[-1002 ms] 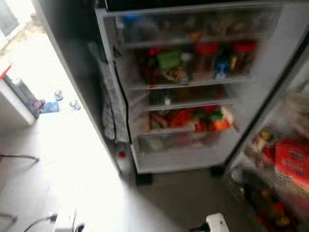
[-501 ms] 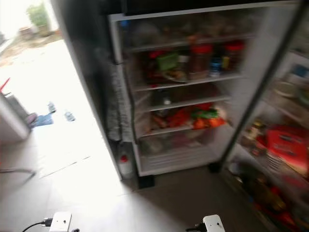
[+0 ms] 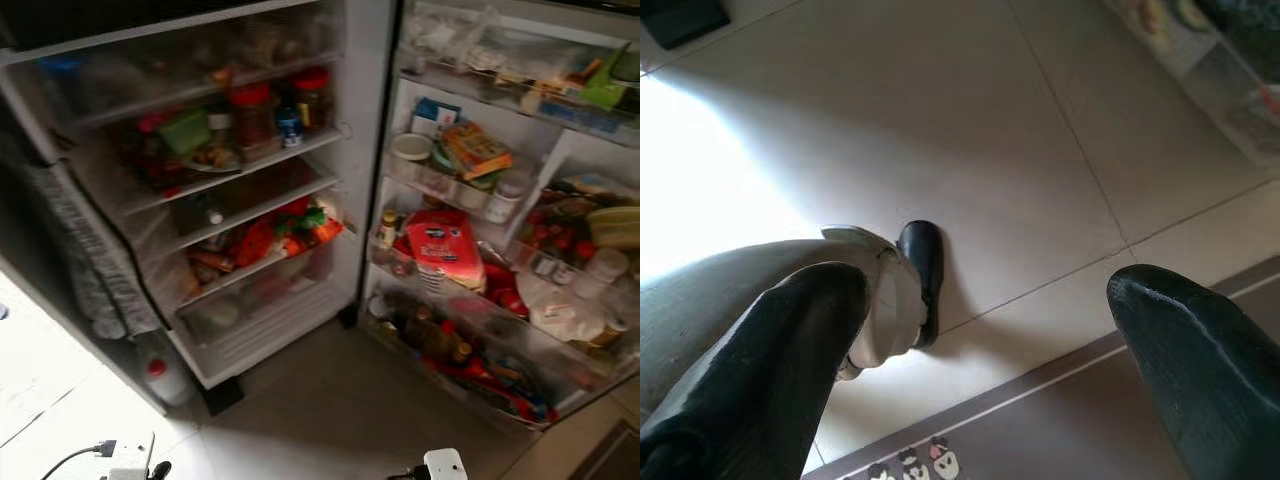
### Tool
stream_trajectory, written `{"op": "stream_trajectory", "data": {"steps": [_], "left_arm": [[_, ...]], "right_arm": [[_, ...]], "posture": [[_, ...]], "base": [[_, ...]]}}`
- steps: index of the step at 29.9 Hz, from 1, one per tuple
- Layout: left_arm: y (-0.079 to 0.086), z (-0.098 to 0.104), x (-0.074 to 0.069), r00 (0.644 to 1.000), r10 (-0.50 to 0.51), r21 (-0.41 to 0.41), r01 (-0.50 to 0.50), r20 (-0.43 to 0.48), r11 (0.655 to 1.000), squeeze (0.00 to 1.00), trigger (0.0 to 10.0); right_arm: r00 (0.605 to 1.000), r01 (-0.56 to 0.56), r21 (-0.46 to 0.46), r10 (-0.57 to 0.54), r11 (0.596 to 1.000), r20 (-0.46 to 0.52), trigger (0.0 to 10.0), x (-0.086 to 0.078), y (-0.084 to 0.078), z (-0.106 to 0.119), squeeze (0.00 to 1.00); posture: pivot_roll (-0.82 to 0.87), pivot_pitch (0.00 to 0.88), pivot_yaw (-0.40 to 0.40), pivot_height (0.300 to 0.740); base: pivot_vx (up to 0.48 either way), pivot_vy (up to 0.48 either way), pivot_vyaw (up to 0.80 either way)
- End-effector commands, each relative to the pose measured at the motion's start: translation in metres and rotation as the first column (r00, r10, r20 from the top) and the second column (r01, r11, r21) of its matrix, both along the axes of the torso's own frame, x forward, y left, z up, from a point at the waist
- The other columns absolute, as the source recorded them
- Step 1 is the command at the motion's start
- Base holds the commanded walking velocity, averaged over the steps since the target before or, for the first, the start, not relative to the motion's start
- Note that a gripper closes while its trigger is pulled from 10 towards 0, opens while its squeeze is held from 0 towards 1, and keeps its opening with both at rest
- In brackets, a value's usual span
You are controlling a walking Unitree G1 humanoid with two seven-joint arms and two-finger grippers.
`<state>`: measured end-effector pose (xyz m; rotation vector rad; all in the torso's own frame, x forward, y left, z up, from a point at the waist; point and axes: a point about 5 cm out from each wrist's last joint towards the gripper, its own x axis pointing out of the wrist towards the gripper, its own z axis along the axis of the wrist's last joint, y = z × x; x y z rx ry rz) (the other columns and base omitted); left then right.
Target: Restocking fridge
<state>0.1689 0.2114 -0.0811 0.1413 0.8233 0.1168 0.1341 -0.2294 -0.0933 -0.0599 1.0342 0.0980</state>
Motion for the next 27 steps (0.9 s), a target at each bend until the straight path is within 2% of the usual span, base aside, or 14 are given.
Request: {"op": "stream_trajectory", "data": {"steps": [1, 12, 17, 27], "left_arm": [[0.0018, -0.0035, -0.0080, 0.999, -0.013, 0.005, 0.013, -0.032, 1.000, 0.00, 10.0], [0.0026, -0.0030, -0.0073, 1.000, 0.011, -0.007, -0.011, -0.025, 1.000, 0.00, 10.0], [0.0021, -0.0027, -0.0064, 1.000, 0.002, -0.004, -0.002, -0.024, 1.000, 0.00, 10.0], [0.0014, -0.0026, -0.0061, 1.000, 0.007, -0.006, -0.007, -0.021, 1.000, 0.00, 10.0]], "right_arm": [[1.000, 0.013, 0.002, -0.013, 1.000, -0.012, 10.0, -0.0033, -0.0002, -0.0013, 0.00], [1.000, 0.007, 0.005, -0.007, 1.000, -0.014, 10.0, -0.0035, -0.0002, -0.0013, 0.00], [1.000, 0.006, 0.007, -0.005, 1.000, -0.013, 10.0, -0.0035, -0.0004, -0.0011, 0.00], [1.000, -0.003, 0.011, 0.004, 1.000, -0.014, 10.0, -0.0036, -0.0003, -0.0011, 0.00]], "posture": [[-0.10, 0.023, 0.061, 0.740], [-0.09, 0.032, 0.060, 0.740], [-0.09, 0.042, 0.061, 0.740], [-0.08, 0.051, 0.062, 0.740]], "base": [[0.000, 0.000, -0.74], [0.000, 0.000, -0.74], [0.000, 0.346, -0.74], [0.000, 0.025, -0.74]]}}
